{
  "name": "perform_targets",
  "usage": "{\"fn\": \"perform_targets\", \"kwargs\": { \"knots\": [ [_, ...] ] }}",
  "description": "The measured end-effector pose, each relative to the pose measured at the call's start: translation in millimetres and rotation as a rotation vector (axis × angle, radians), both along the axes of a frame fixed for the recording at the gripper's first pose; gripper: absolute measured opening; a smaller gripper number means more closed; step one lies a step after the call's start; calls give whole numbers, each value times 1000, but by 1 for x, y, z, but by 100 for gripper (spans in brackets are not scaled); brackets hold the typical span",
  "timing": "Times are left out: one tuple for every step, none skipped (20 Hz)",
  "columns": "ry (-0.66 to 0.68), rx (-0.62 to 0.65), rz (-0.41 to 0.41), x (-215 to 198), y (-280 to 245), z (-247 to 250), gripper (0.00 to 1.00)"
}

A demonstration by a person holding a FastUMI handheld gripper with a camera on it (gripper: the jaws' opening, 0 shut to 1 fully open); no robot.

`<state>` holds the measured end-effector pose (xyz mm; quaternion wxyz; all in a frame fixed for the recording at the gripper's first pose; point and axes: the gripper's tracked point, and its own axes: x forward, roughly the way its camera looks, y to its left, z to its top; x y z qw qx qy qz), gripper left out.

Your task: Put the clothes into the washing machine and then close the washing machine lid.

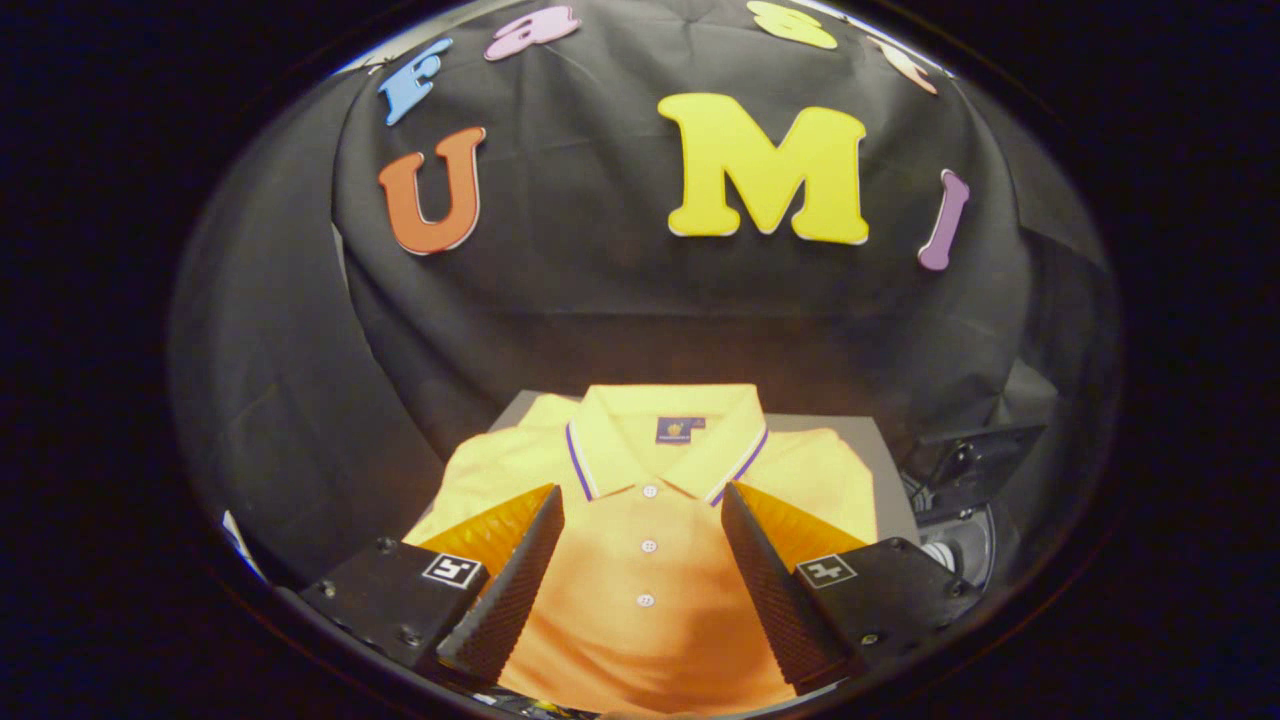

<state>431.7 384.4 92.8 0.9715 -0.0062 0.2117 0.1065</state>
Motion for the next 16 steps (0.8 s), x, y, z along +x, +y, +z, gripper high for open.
{"fn": "perform_targets", "kwargs": {
  "knots": [
    [14,-13,-18,6,-2,-9,99],
    [23,-18,-29,12,-3,-17,99],
    [46,-31,-37,13,-3,-28,99],
    [57,-45,-34,14,-2,-34,99],
    [31,-51,-48,20,-2,-31,99],
    [38,-60,-47,16,-3,-33,99],
    [41,-55,-58,16,-2,-32,99],
    [54,-56,-60,16,-2,-32,99],
    [77,-62,-56,15,-3,-33,99],
    [88,-57,-53,15,-3,-33,99],
    [108,-55,-45,14,-2,-33,100],
    [121,-60,-37,14,-1,-33,100],
    [130,-65,-24,15,-2,-32,99],
    [137,-58,-25,16,-1,-32,99],
    [144,-67,-16,15,0,-34,98],
    [154,-79,-3,15,-1,-34,97]
  ]
}}
